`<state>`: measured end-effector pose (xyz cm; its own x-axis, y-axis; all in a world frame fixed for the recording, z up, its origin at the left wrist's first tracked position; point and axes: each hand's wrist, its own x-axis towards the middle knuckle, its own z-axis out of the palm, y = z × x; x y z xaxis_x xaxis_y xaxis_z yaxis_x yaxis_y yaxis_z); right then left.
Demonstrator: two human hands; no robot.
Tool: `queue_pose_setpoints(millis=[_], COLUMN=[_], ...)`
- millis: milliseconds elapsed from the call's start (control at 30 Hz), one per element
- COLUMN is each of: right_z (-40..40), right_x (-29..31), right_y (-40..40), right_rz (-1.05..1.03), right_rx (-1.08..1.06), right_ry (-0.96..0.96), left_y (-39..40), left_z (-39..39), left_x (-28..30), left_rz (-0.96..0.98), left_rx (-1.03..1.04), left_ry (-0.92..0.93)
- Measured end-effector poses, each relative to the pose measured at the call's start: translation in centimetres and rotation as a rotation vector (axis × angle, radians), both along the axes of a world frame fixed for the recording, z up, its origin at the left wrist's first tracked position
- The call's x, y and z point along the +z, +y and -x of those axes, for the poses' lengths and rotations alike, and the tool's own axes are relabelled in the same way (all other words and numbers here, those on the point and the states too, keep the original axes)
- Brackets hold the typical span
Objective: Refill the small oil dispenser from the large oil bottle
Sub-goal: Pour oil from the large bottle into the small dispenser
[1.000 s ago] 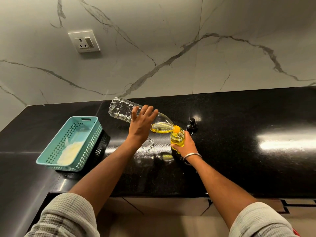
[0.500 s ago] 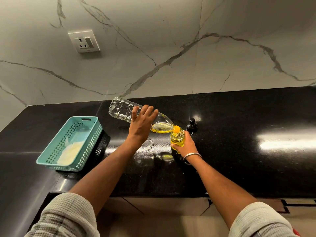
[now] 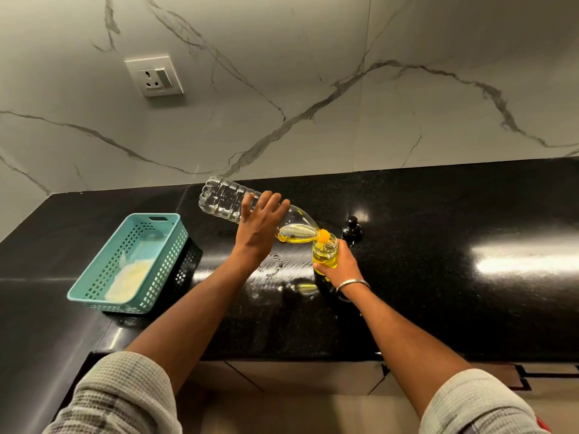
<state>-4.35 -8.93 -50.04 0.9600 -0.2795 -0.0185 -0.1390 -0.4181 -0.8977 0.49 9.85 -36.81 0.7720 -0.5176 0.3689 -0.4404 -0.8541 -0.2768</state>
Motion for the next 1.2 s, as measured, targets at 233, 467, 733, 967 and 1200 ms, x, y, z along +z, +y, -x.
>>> queue_pose_setpoints(millis=[233,467,733,967,1200], right_z=[0.06,0.05,0.04,0.07,0.15], right_x=[0.11,0.15,0.13,0.08,0.34], right_y=[0.02,0.02,-0.02,0.0,0.08], right_rz=[-0.008,-0.005,0.003,-0.001,0.005], right_rx=[0.002,0.008,0.01,0.005,0.001], right_ry=[-0.013,-0.013,-0.005,-0.006,-0.01], left_y=[-0.1,-0.15,-0.16,-0.22,-0.23], left_z=[0.02,0.02,0.08,0.19,0.18], left_x=[-0.03,-0.02,0.09,0.19,0.17], left_rz=[0.005,0.012,0.019,0.02,0.014], left_rx=[-0.008,-0.024,-0.032,-0.037,-0.038], left_ry=[-0.01,-0.02,-0.027,-0.024,-0.022])
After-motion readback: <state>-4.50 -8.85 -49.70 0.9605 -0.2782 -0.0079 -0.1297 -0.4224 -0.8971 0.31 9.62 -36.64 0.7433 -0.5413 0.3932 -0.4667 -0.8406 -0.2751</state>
